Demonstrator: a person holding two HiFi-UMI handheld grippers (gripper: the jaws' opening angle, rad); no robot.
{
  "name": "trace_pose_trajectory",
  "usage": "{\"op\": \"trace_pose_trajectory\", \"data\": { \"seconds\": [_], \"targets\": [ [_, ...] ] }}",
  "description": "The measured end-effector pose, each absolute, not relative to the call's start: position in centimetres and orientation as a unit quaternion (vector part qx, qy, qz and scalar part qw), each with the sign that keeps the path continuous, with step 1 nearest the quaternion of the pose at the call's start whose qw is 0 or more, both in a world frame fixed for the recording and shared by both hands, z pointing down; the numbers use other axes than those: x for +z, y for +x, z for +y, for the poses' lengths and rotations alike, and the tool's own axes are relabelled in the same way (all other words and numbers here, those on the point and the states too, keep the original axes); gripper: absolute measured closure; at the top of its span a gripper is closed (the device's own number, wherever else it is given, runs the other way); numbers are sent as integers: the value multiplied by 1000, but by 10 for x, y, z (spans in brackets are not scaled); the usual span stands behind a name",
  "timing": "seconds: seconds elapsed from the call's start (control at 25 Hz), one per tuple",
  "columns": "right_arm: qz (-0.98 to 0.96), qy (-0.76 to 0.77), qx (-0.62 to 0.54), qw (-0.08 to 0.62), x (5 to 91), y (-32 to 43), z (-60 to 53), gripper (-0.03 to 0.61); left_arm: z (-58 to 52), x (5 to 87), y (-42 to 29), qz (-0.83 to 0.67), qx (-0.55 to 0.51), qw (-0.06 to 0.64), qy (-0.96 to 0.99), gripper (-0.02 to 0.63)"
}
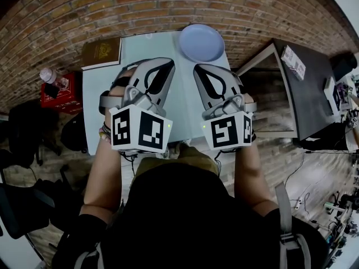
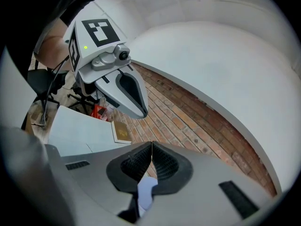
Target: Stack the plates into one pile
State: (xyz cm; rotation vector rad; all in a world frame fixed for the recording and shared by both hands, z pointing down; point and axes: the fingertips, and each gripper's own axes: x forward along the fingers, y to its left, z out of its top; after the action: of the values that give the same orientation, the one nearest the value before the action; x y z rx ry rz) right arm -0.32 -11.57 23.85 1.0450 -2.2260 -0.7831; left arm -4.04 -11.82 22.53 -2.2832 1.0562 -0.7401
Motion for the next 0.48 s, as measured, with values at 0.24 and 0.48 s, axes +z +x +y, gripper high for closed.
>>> {"op": "trace_pose_trajectory", "data": {
  "seconds": [0.24, 0.48],
  "targets": [
    [-823, 384, -298, 295, 248, -6, -113, 543, -120, 230, -44, 393, -281, 258, -837, 591],
    [-815, 399, -297, 298, 245, -2, -120, 543, -122, 232, -47, 393, -278, 253, -839, 591]
  ]
}}
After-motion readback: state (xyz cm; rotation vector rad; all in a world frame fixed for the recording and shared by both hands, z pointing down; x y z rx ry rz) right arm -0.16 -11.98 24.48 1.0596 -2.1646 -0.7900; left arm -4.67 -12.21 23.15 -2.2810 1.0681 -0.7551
